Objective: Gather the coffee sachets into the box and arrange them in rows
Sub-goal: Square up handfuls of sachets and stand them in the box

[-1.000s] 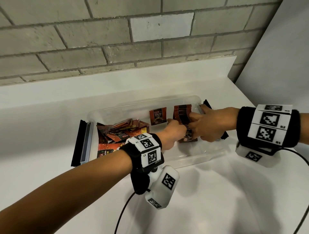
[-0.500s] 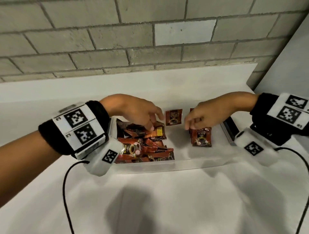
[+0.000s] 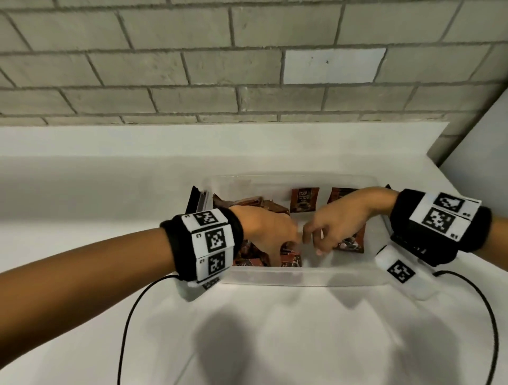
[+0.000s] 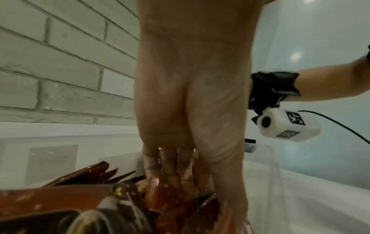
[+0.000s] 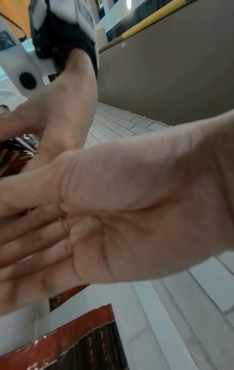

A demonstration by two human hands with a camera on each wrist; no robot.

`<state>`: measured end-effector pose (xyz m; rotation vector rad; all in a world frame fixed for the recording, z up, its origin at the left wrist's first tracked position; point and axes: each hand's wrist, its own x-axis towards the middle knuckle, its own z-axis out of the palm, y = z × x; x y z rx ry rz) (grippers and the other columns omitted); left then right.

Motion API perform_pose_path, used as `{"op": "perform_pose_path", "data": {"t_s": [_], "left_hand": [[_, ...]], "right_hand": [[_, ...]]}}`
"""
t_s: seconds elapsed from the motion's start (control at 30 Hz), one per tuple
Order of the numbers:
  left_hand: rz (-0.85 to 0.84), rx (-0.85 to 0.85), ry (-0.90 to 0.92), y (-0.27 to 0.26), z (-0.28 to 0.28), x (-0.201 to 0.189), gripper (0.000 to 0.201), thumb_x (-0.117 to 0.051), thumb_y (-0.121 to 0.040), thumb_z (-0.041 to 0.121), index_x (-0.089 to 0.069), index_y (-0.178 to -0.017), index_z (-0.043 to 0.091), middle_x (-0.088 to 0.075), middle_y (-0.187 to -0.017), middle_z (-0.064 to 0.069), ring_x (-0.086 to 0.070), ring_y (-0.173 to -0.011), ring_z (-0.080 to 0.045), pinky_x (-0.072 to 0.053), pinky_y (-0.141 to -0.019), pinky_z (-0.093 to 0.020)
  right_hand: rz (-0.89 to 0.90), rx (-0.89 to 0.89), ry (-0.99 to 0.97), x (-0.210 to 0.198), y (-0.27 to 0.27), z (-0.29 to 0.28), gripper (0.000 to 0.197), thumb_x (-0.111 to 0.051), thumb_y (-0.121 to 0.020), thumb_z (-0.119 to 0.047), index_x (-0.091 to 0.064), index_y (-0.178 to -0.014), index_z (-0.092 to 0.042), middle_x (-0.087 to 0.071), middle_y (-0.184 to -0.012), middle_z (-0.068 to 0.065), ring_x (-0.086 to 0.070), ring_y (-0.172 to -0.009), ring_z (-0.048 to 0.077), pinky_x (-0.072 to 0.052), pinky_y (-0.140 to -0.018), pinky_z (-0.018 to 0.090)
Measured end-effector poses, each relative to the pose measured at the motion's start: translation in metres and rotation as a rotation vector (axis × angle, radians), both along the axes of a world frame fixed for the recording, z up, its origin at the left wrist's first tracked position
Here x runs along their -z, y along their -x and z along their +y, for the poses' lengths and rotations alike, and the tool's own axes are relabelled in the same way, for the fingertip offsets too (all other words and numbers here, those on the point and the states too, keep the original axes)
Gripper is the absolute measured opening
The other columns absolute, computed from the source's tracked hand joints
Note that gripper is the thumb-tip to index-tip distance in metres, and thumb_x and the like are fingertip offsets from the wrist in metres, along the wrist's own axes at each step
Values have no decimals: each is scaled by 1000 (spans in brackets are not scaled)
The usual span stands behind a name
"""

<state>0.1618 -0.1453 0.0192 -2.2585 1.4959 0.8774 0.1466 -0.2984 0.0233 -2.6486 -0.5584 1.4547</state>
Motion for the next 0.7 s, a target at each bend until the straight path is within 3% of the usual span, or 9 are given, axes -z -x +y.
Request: {"op": "perform_pose_path", "data": {"t_s": [0.07,0.13,0.2,0.33,0.4,0.47,0.6,0.7], "left_hand": [[47,-39,39,-5,1,-7,38,-68,-83,35,-56,-116,21,-57,-103,3,-54,-95,-18,-48,-82,-34],[107,-79,96,-12,6,-15,24,-70,-82,31,-57,-98,22,-54,-81,10,-50,-74,-9,-43,-69,-27],[153,-134,161,-17,15,-26,21,-71,-82,28,-57,-93,18,-56,-77,9,-48,-66,-5,-40,-62,-21],[236,-337,398,-30,39,-48,26,-69,-83,23,-62,-106,14,-68,-97,-5,-62,-82,-18,-50,-72,-27],[258,-443,550,-37,50,-54,28,-70,-82,26,-62,-106,14,-70,-98,-2,-65,-90,-22,-52,-79,-35],[319,-563,685,-36,56,-58,37,-69,-80,32,-61,-109,10,-71,-102,-2,-66,-95,-20,-52,-83,-34],[487,-781,903,-21,60,-55,38,-63,-89,24,-53,-124,11,-68,-113,0,-66,-101,-13,-54,-87,-27],[593,-862,1025,-2,55,-49,30,-52,-95,23,-45,-124,22,-66,-110,3,-67,-92,-4,-56,-77,-20]], "right_hand": [[-26,10,-30,-5,2,-6,47,-54,-93,-37,-46,-135,-19,-64,-118,-5,-64,-103,16,-47,-91,27],[-58,52,-98,-13,5,-13,45,-54,-93,-39,-47,-134,-22,-64,-118,-8,-64,-103,13,-47,-95,29],[-82,137,-204,-23,10,-22,44,-55,-92,-42,-49,-133,-26,-64,-115,-13,-62,-104,7,-47,-97,29],[-103,336,-478,-33,29,-27,57,-62,-83,-48,-42,-135,-32,-58,-124,-17,-59,-107,-3,-48,-92,21],[-88,445,-648,-29,39,-22,76,-67,-78,-48,-28,-142,-36,-50,-134,-16,-56,-114,-1,-47,-97,23],[-85,538,-799,-21,48,-13,85,-69,-78,-47,-14,-143,-43,-46,-139,-14,-53,-119,0,-44,-101,25],[-119,816,-1201,-17,55,17,74,-59,-84,-41,-10,-140,-43,-57,-133,-3,-58,-119,10,-44,-104,34],[-120,1030,-1475,-20,52,35,66,-52,-88,-34,-13,-139,-44,-59,-129,5,-62,-112,17,-52,-94,37]]}}
